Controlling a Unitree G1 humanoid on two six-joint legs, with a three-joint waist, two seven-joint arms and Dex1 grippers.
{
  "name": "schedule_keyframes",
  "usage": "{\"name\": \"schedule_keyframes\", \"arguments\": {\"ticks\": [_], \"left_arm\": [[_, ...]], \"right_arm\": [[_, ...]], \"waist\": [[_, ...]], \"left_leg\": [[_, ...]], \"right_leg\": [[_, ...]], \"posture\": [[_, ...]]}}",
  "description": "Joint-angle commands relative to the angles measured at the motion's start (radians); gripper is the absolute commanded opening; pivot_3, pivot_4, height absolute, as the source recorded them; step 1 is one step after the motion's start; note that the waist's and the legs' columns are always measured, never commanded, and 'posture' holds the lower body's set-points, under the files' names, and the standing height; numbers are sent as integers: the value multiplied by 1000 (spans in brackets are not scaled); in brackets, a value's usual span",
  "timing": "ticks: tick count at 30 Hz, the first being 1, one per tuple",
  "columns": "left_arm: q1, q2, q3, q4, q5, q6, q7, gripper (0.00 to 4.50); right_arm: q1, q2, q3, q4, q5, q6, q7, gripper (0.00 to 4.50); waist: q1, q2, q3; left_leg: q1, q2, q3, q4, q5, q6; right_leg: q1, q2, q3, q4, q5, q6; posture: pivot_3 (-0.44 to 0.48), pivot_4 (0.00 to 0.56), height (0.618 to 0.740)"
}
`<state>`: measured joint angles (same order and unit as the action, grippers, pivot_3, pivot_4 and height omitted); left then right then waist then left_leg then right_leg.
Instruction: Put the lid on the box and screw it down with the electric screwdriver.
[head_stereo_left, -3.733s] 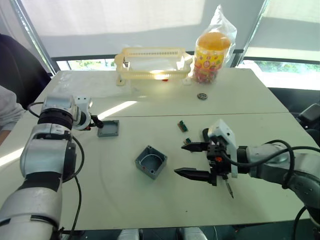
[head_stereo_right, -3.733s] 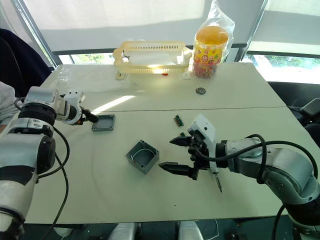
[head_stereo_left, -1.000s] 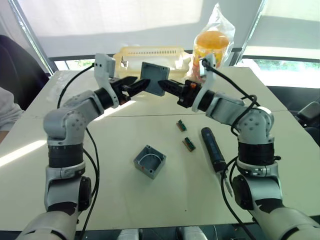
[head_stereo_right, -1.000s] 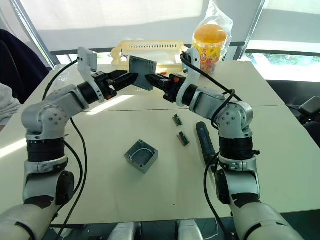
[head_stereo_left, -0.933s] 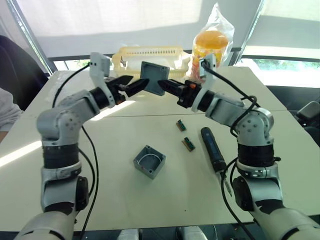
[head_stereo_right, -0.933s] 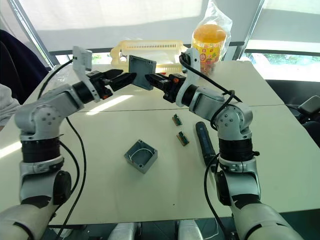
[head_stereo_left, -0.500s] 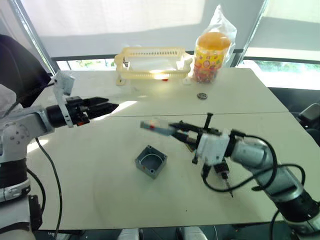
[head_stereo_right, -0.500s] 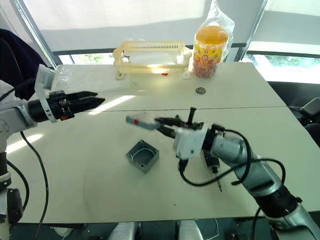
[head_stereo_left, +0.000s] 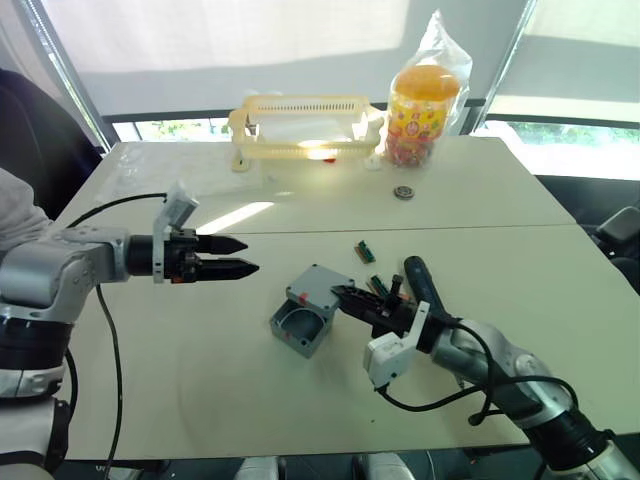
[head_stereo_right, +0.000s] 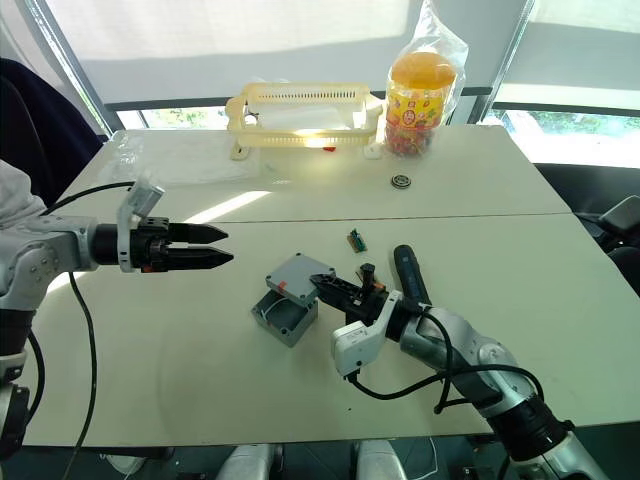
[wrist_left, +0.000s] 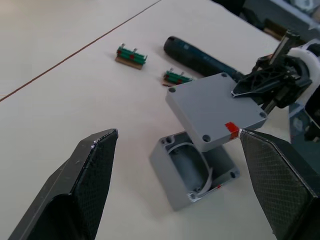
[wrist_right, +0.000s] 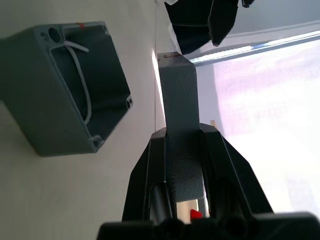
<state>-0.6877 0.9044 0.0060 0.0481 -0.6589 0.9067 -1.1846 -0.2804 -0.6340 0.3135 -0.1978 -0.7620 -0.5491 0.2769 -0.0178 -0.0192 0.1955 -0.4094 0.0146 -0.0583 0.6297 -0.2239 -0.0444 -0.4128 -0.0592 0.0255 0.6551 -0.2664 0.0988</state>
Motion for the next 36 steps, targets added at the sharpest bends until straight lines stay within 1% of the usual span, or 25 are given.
{"name": "schedule_keyframes", "arguments": {"ticks": [1,8,16,28,36], "left_arm": [[-37,14,-13,-21,16,-27,-46,3981],[-38,5,-14,-30,20,-20,-54,3981],[-21,-14,-16,-70,10,-4,-46,3981],[-13,-42,-24,-99,10,9,-44,3981],[-15,-78,-62,-111,17,-4,-54,3981]], "right_arm": [[-10,20,21,-9,-21,-48,-38,172],[-5,49,30,14,-59,-42,-60,172],[-21,53,58,57,-96,-81,-76,172],[-52,74,88,112,-157,-69,-119,172],[-37,62,101,122,-161,-76,-128,172]], "waist": [[0,0,0],[-1,0,0],[-1,0,0],[-1,0,0],[0,0,0]], "left_leg": [[0,0,0,0,0,0],[0,0,0,0,0,0],[0,0,0,0,0,0],[1,0,0,0,0,0],[1,0,0,1,0,0]], "right_leg": [[0,0,0,0,0,0],[0,0,0,0,0,0],[1,0,0,0,0,0],[1,0,0,0,0,0],[2,0,0,0,0,0]], "posture": [[0,150,740],[0,150,740],[0,150,740],[0,150,740],[0,150,740]]}}
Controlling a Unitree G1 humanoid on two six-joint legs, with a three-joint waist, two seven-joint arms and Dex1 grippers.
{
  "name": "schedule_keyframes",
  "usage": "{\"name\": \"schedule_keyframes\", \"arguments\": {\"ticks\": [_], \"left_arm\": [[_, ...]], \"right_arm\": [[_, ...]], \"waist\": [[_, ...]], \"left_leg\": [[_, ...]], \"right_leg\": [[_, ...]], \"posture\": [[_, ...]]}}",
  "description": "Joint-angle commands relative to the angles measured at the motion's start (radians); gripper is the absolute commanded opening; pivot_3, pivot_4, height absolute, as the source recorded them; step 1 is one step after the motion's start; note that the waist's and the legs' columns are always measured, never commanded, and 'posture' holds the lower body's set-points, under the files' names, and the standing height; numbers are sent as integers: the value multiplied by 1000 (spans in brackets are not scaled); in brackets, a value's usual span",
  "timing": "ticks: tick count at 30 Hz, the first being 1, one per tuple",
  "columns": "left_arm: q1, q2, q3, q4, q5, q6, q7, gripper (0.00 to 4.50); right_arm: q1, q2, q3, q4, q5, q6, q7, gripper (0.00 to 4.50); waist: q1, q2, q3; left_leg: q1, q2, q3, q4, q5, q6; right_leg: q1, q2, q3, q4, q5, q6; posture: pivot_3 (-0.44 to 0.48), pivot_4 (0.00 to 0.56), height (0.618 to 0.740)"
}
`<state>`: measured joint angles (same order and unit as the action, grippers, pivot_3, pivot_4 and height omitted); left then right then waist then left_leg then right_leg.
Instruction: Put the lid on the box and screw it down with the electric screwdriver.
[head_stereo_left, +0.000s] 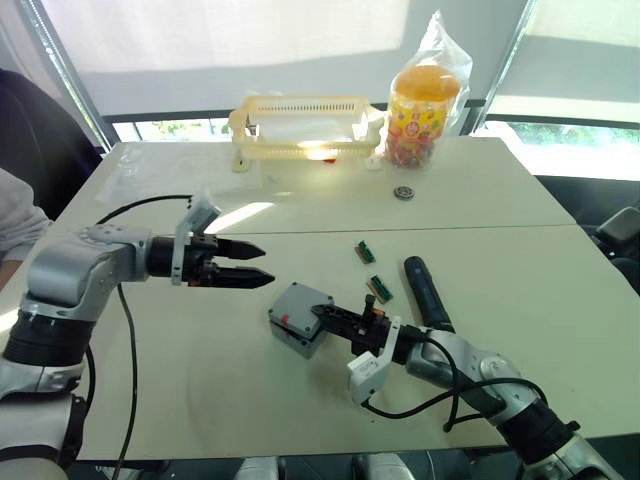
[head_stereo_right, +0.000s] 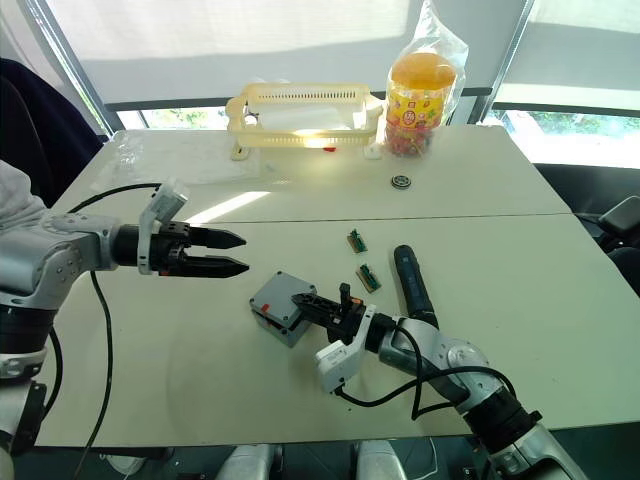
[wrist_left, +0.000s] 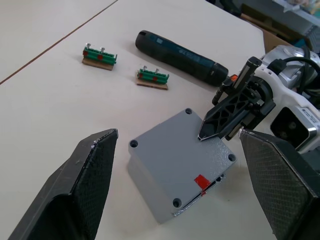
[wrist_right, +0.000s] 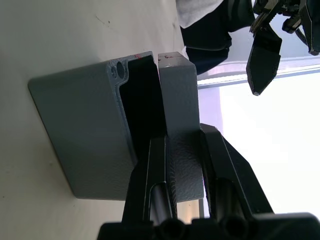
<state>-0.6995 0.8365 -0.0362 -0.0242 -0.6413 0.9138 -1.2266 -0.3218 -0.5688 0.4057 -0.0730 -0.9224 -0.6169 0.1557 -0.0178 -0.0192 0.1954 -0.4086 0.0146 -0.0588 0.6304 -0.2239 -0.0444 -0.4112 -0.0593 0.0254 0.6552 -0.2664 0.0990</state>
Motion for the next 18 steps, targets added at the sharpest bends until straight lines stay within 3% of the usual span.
{"name": "schedule_keyframes", "arguments": {"ticks": [1,10,15,18], "left_arm": [[-1,-18,-33,-42,4,-18,-15,3981],[41,-79,-185,-8,128,-164,-53,3981],[44,-116,-206,32,159,-197,-69,4037],[57,-127,-222,46,185,-223,-76,4037]], "right_arm": [[4,-4,10,0,-2,-9,-7,172],[10,-3,25,11,-7,-12,-17,172],[16,-10,22,10,-6,-13,-25,2354],[16,-15,18,10,-5,-12,-29,3973]], "waist": [[0,0,0],[1,0,0],[0,0,-1],[-1,0,-2]], "left_leg": [[0,0,0,0,0,0],[1,0,0,0,0,0],[2,0,0,0,0,0],[3,0,0,0,0,0]], "right_leg": [[0,0,0,0,0,0],[1,0,0,0,0,0],[2,0,0,0,0,0],[3,0,0,0,0,0]], "posture": [[0,150,740],[0,150,740],[0,150,740],[0,150,740]]}}
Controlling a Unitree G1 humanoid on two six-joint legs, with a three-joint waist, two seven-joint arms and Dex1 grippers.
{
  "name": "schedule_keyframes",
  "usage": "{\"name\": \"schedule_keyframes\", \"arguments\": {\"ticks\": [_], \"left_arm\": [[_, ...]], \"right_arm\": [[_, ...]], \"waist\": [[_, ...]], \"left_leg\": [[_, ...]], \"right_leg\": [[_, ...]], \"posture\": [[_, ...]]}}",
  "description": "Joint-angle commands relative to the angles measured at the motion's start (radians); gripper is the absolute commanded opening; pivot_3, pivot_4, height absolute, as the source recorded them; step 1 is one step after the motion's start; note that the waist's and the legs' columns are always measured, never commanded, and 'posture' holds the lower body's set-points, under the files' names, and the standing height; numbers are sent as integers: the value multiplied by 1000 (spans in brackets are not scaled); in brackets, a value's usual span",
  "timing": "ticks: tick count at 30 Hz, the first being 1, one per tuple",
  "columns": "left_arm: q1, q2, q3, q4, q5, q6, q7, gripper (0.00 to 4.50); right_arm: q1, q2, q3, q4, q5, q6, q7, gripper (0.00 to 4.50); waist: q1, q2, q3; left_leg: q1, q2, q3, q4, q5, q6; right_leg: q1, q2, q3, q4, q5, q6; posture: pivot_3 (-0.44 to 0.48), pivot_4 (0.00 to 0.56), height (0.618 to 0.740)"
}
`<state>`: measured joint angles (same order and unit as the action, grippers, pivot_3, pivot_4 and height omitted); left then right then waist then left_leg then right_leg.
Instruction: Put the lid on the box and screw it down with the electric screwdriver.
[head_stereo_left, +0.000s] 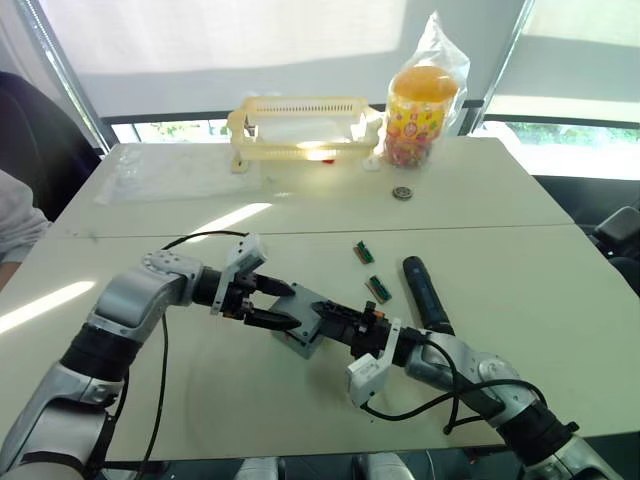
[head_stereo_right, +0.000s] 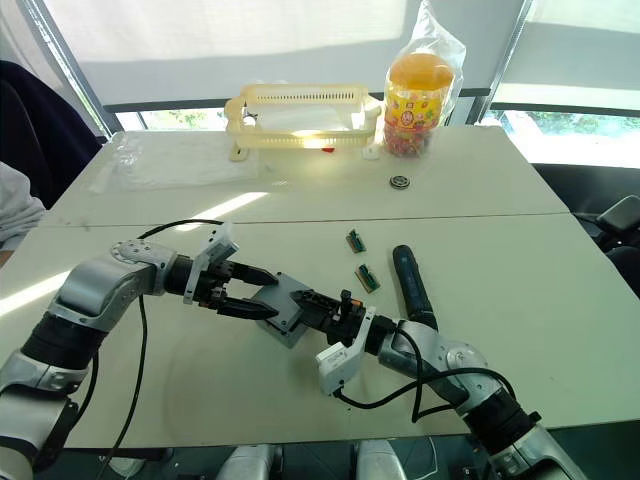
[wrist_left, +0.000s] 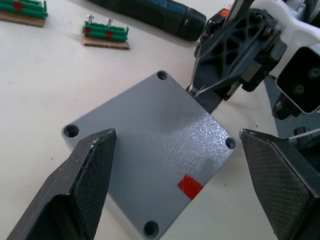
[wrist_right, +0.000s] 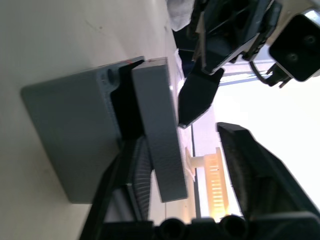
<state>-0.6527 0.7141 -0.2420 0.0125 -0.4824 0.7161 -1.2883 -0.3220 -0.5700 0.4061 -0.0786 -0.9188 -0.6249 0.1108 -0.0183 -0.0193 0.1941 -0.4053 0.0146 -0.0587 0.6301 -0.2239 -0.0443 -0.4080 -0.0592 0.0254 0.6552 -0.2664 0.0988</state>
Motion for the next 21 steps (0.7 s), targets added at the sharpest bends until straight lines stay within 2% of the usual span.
{"name": "schedule_keyframes", "arguments": {"ticks": [1,11,21], "left_arm": [[12,-6,-20,10,30,-28,-17,4037],[63,-7,-54,0,88,-76,-19,4037],[78,-21,-51,-24,93,-81,-3,4037]], "right_arm": [[16,-16,14,16,-8,-4,15,4369],[24,-54,-20,-17,20,-11,16,4444],[56,-108,-62,-61,53,-21,31,4444]], "waist": [[0,0,-1],[4,0,-3],[6,0,-4]], "left_leg": [[1,0,0,0,0,0],[14,0,0,-1,-1,2],[14,0,0,-1,-2,3]], "right_leg": [[1,0,0,0,0,0],[15,0,0,-4,-3,-4],[16,-1,0,-4,-3,-4]], "posture": [[0,150,740],[0,150,740],[0,150,740]]}}
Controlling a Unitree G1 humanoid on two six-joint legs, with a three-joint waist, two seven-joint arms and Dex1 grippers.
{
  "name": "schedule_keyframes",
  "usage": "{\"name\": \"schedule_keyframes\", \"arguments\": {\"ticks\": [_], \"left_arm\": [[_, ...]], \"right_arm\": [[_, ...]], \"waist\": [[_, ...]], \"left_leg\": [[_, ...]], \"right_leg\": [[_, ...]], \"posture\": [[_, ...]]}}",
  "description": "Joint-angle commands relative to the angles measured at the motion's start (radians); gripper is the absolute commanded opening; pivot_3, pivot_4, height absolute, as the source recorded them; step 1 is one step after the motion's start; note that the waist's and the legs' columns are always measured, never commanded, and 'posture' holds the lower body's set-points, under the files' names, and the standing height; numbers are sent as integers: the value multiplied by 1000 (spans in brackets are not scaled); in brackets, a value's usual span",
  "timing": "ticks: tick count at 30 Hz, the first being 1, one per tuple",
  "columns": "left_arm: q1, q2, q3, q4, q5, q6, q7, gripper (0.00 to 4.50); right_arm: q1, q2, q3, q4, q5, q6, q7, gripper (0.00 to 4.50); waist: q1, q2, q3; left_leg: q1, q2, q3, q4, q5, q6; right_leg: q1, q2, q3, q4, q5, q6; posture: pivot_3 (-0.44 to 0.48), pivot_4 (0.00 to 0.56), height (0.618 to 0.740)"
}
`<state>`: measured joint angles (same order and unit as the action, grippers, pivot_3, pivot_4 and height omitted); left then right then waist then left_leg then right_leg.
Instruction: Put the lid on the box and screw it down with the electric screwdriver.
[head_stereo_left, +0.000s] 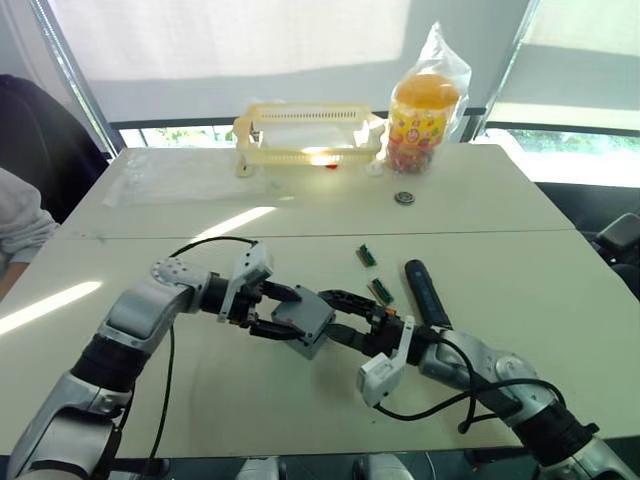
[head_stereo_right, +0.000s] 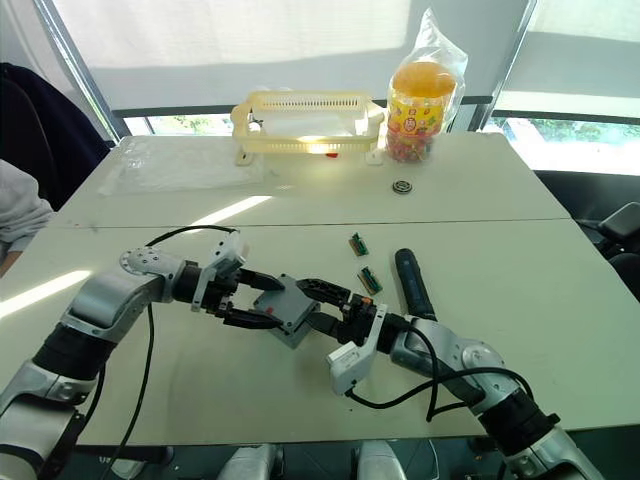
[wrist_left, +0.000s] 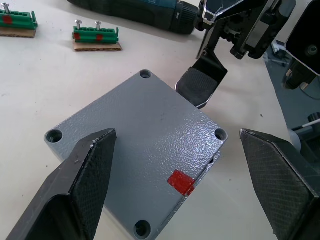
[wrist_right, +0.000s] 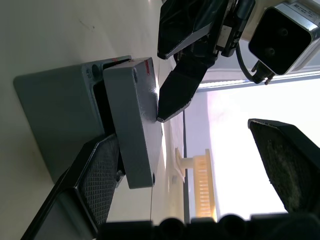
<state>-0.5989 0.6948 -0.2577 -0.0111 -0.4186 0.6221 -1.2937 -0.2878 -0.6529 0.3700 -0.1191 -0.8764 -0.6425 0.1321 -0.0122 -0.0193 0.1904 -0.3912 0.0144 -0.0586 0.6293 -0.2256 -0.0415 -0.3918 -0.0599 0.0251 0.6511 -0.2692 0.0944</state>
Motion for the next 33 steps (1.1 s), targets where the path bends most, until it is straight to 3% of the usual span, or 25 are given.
{"name": "schedule_keyframes", "arguments": {"ticks": [1,19,29,33], "left_arm": [[25,-3,-35,-2,29,13,4,4037],[40,7,-4,-90,-12,91,13,4037],[-4,40,118,-135,-114,173,24,4037],[-74,33,204,-58,-158,221,69,4037]], "right_arm": [[29,-31,-31,-26,13,-5,10,4444],[68,-21,-51,-36,10,22,2,4444],[62,-15,-50,-18,11,29,-5,4444],[72,-14,-77,-19,68,49,16,4444]], "waist": [[0,0,0],[-3,0,0],[-5,0,1],[-1,-1,1]], "left_leg": [[0,0,0,0,0,0],[0,0,0,0,0,0],[-1,0,0,-1,0,0],[-2,0,0,0,0,0]], "right_leg": [[0,0,0,0,0,0],[0,0,0,0,0,0],[-2,0,0,0,0,0],[-3,0,0,0,0,-1]], "posture": [[0,150,740],[0,150,740],[0,150,740],[0,150,740]]}}
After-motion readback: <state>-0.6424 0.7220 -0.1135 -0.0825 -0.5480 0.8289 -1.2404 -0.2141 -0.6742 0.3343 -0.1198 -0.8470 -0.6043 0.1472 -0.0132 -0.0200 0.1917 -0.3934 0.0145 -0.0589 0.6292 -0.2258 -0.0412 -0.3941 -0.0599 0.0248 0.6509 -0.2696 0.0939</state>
